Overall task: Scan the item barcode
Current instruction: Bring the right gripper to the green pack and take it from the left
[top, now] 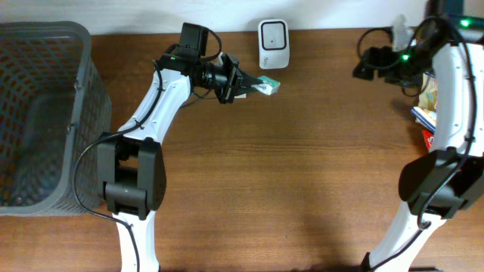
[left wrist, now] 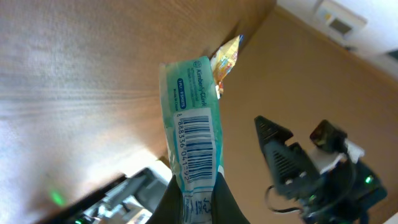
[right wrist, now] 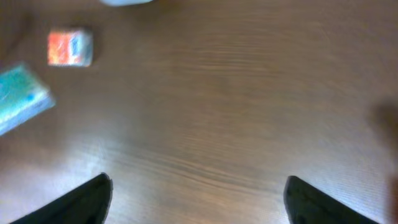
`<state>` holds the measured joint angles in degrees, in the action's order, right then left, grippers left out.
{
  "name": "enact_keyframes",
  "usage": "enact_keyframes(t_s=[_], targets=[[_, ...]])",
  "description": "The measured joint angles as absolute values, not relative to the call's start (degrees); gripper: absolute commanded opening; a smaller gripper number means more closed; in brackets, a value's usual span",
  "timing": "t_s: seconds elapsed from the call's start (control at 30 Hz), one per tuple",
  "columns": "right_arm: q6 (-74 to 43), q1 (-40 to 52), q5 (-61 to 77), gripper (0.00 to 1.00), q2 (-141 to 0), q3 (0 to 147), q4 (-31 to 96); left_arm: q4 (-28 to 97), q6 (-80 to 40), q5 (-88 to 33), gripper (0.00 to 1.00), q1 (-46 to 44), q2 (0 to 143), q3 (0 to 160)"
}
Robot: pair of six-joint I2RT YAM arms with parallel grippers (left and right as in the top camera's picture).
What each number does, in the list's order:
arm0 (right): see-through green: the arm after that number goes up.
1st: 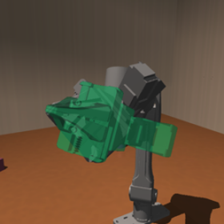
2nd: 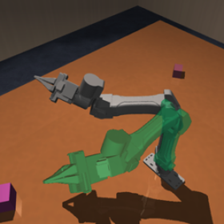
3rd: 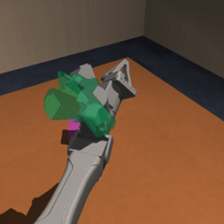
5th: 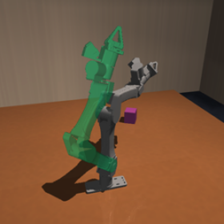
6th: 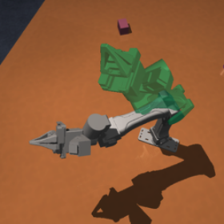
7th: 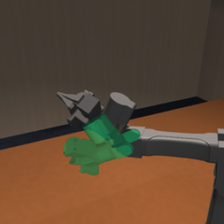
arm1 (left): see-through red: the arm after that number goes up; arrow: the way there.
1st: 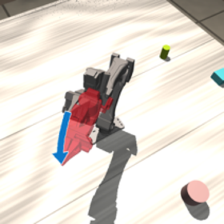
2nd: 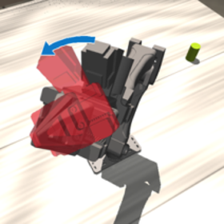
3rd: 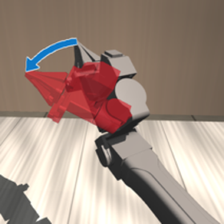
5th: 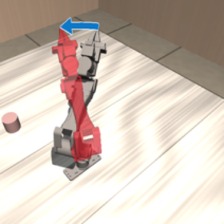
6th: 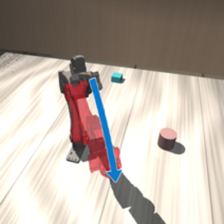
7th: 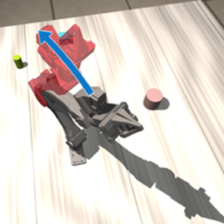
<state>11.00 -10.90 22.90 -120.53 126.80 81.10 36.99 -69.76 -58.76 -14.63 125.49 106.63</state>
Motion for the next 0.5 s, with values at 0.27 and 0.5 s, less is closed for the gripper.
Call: enact_keyframes(t_s=[0.27,0.5], targets=[[28.27,3.46,27.59,1.0,-120.81,117.82,66.15,36.82,-77.87,-67.66,0.0,-11.81,125.51,106.65],[35.94,4.89,38.44,0.81,-120.81,117.78,58.43,36.84,-80.79,-74.72,0.0,-8.01,125.51,106.65]])
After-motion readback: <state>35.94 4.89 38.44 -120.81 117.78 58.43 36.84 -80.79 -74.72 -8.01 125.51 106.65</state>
